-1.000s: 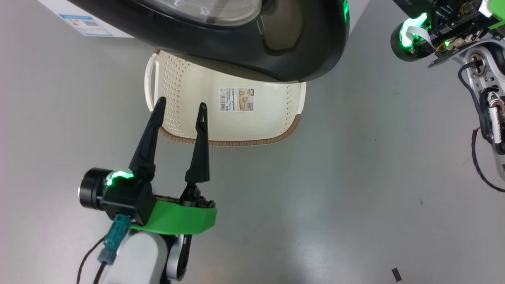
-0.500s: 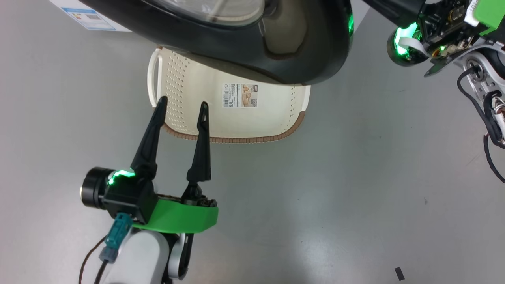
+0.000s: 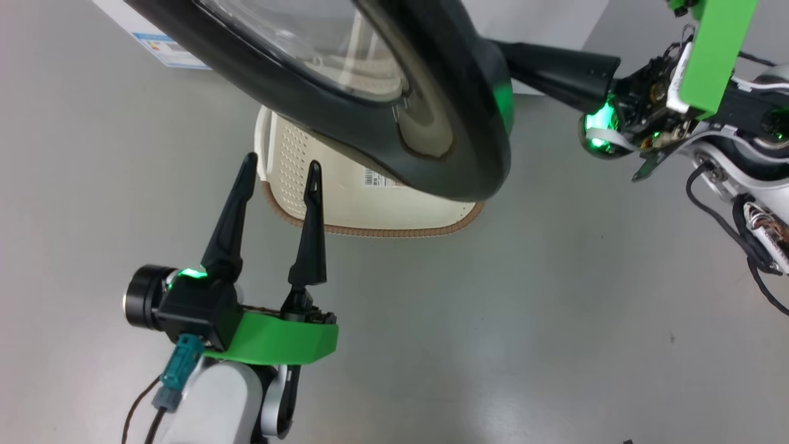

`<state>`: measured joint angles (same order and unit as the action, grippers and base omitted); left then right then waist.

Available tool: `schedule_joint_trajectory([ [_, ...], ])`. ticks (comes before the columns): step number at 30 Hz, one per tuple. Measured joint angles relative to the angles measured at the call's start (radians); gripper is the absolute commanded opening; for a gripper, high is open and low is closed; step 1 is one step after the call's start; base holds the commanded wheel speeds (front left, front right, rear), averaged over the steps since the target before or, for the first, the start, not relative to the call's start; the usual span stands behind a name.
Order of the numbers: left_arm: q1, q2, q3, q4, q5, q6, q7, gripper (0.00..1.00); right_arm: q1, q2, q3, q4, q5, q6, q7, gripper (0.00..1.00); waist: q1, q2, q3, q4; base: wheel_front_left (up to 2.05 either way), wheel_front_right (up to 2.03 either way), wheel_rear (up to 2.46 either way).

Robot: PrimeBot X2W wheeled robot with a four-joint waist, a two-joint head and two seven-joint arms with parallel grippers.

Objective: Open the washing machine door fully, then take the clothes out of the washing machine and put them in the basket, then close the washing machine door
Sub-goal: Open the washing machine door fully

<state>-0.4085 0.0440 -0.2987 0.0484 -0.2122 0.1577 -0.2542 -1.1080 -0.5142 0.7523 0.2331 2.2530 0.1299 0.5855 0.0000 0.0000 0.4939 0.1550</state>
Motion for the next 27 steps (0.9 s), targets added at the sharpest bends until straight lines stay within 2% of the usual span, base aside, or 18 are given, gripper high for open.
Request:
schedule_joint_trajectory([
  [14, 0.056, -0.005, 0.013, -0.002, -0.024, 0.0, 0.0, 1.0, 0.024, -0.07, 0.152, -0.054, 0.057, 0.0, -0.058, 0.0, 0.0, 0.0, -0.08, 0.077, 0.0, 0.0, 0.0],
  [27, 0.13, -0.005, 0.018, 0.009, -0.054, 0.0, 0.0, 1.0, 0.051, -0.079, 0.305, -0.062, 0.112, 0.0, -0.104, 0.0, -0.0001, 0.0, -0.175, 0.183, 0.0, 0.0, 0.0],
])
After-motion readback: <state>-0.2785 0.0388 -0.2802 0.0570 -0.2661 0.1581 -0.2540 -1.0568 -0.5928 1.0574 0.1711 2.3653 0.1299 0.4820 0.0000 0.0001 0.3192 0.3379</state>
